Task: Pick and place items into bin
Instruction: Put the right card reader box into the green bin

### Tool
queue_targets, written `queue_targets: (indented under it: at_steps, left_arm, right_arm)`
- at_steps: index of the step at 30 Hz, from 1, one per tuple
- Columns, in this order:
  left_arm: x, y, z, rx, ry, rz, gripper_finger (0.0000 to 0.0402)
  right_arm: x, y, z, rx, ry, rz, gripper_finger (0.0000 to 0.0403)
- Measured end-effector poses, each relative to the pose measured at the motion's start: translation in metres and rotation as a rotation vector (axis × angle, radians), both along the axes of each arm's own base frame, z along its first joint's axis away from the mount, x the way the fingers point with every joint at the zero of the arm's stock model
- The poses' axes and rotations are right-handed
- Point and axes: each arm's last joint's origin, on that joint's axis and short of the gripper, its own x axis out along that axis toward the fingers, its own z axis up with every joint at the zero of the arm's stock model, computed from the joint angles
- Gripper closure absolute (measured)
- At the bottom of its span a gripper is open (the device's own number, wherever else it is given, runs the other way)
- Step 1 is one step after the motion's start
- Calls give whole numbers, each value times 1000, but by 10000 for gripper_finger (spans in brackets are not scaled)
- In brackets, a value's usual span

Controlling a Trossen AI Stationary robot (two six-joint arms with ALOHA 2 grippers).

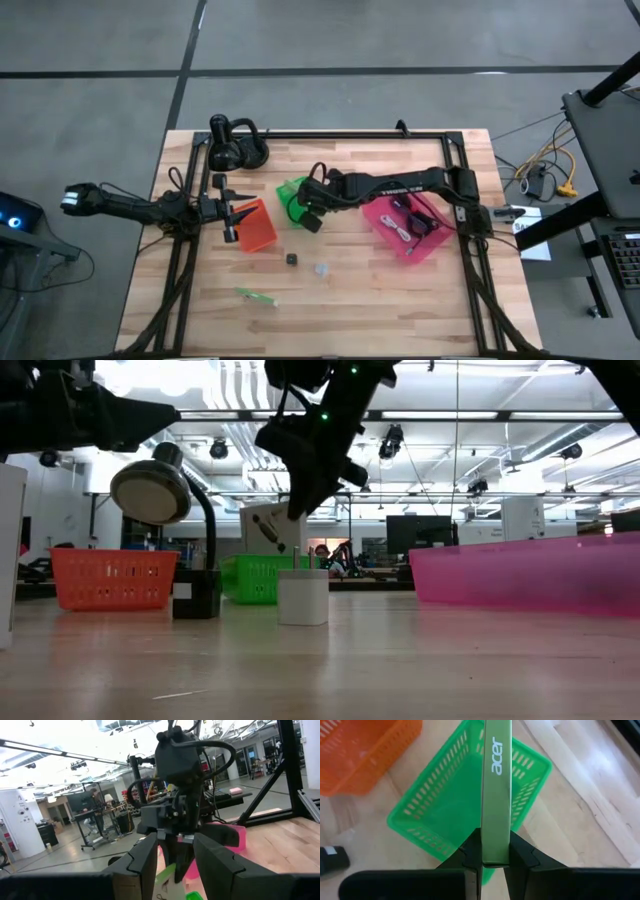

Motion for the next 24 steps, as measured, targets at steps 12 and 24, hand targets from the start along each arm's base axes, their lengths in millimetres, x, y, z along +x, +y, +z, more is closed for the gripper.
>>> queue_targets:
  at_steps: [12, 24]
  left_arm:
    - [0, 0, 0, 0, 2, 0, 288]
    - [0, 0, 0, 0, 3, 0, 288]
  right_arm:
    - [3, -6, -7, 41, -50, -5, 353]
    - [2, -7, -12, 41, -38, 13, 319]
